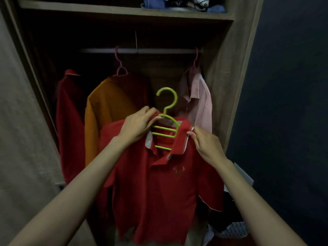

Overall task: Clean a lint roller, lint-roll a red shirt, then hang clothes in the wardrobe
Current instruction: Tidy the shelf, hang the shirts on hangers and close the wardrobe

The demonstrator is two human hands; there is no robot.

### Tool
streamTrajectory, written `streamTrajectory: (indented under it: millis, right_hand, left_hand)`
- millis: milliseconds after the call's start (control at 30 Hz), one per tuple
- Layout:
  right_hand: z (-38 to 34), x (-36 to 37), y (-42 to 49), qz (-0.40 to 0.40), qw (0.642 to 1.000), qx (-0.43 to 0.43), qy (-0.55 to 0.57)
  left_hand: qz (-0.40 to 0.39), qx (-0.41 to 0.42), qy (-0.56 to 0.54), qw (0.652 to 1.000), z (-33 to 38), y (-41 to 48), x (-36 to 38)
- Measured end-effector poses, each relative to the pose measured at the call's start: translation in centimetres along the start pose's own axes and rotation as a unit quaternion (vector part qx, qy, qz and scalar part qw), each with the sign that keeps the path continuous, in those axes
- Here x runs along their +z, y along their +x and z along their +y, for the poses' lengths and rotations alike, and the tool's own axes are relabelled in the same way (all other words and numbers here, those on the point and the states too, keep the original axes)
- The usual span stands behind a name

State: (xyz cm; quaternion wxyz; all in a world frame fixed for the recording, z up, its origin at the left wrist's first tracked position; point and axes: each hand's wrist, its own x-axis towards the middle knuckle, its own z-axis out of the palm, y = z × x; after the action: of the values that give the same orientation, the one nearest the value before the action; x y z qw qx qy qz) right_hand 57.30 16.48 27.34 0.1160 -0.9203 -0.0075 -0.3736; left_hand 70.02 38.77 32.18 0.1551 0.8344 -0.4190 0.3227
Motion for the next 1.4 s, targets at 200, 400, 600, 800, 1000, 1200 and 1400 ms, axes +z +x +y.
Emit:
streamTrajectory:
  millis: [200, 400, 600, 800, 1000, 1200, 1400]
  right_hand:
    - [1.0, -0.5, 0.5, 0.059, 0.994, 0.032, 0.087]
    - [0.6, -2.0, 1.3, -0.032, 0.981, 0.070, 0.175]
    - [1.7, -7.5, 0.4, -0.201, 0.892, 0.127, 0.384]
    - [0.9, -6.9, -0.5, -0.098, 0.876, 0.211, 0.423]
    - [-1.2, -6.2, 0.1, 0.037, 0.827, 0.276, 0.488]
    - [-5.3, -1.3, 3.7, 0.091, 0.830, 0.256, 0.488]
    - [-7.3, 4.5, 8.5, 0.122, 0.856, 0.237, 0.444]
  left_hand:
    - [0.060, -0.006, -0.054, 0.997, -0.3, 0.4, -0.5]
    - [-0.026, -0.047, -0.159, 0.986, -2.5, 0.8, 1.4]
    - [0.030, -0.077, -0.243, 0.967, -3.9, 1.4, 1.3]
    - [0.015, -0.079, -0.212, 0.974, -3.9, 1.2, 1.4]
    - [0.157, -0.073, -0.071, 0.982, -5.2, -3.3, -2.8]
    - [0.355, -0.166, 0.104, 0.914, -9.5, -7.0, -8.1]
    - [0.354, -0.276, 0.095, 0.888, -15.8, -9.7, -9.6]
